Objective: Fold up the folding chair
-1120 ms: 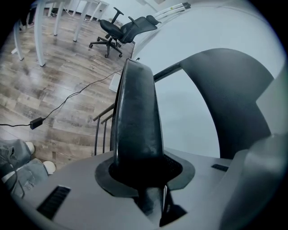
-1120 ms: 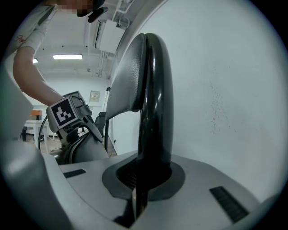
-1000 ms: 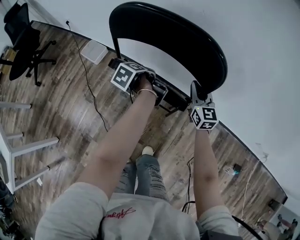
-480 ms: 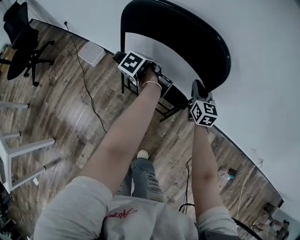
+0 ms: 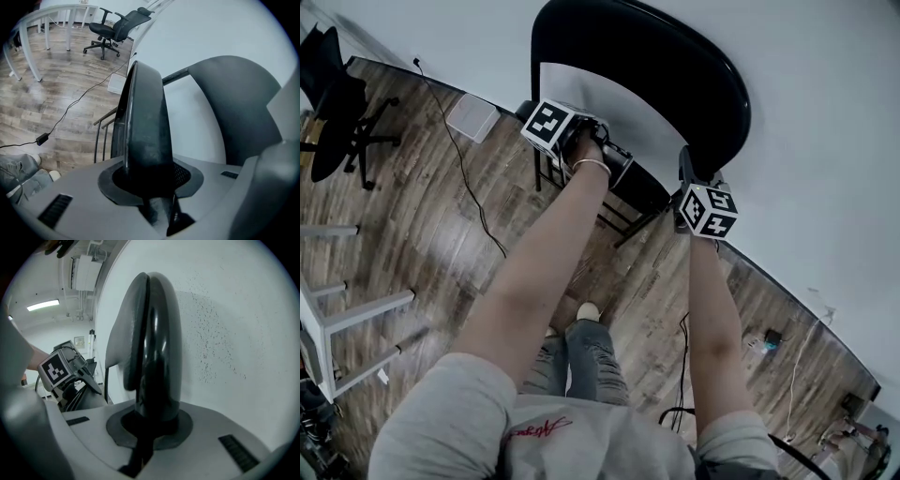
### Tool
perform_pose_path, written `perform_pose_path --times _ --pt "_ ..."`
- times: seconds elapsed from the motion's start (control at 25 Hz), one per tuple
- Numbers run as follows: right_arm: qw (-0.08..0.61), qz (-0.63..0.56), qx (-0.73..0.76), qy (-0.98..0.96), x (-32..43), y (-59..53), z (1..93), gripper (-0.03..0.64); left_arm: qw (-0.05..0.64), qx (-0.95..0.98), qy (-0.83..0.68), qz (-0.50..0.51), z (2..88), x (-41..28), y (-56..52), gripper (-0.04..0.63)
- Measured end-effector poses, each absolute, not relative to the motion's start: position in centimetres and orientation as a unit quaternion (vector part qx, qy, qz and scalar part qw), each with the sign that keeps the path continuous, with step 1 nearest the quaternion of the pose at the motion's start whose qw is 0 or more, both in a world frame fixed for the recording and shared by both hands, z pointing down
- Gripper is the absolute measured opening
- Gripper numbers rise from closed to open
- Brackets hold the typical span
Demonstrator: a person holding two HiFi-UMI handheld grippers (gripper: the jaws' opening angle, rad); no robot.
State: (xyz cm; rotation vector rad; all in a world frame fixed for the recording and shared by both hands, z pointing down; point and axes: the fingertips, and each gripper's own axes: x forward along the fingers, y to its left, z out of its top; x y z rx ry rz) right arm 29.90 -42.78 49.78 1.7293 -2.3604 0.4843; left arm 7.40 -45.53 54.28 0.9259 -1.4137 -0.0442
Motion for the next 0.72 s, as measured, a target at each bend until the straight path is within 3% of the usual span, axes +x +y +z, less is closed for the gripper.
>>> perform_pose_path --times 0.24,0.4,0.52,0.72 --pt "0.105 0.129 0.592 -0.789 30.2 -43.6 48.1 0.017 0.671 0.420 -0.610 -0.018 53.4 8.0 -45.7 0.155" --pt "0.098 0.094 0.639 -0.757 30.8 -42.6 47.3 0.017 0.603 0.519 -0.604 0.050 52.7 7.5 -45.4 0.236" --pt "0.089 0.093 0.661 -0.739 31.2 -41.2 47.5 0.025 0.559 0.572 -0.596 0.074 52.0 6.8 -44.7 0.238" --pt "0.071 0.095 0.691 -0.713 32.3 -40.6 47.2 0.072 0.558 0.589 -0.583 0.040 52.1 6.1 -43.2 0.242"
